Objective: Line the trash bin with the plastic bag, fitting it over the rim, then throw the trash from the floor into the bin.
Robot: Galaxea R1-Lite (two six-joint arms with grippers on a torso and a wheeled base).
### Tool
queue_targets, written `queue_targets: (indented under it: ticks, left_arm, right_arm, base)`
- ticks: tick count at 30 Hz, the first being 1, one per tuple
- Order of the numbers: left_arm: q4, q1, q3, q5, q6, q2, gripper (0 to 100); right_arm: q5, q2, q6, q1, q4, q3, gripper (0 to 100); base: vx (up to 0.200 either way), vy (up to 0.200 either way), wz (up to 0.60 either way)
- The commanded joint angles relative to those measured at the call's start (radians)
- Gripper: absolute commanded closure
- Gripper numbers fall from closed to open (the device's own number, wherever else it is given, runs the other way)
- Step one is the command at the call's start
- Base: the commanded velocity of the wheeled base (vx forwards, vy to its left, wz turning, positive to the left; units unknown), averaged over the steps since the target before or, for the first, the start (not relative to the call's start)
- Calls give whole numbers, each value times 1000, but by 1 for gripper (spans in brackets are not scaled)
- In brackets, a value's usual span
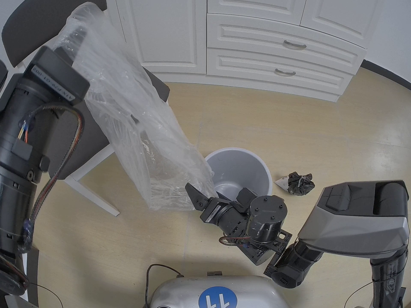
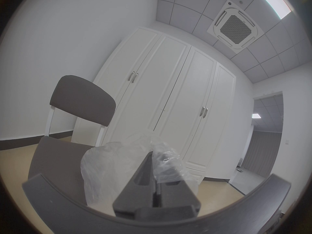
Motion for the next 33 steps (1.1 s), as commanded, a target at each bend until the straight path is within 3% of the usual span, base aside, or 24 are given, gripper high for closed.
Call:
queue_targets:
  ticks: [1,33]
  left_arm:
    - [0,0,-2,0,0,1,100]
    - [0,-24,0,0,-3,1,100]
  right_arm:
    - [0,9,-2,-10,-18,-5,0]
    - [-52,22,-28,-64,-18,-107,0]
  base:
    - [0,0,0]
    - [0,0,0]
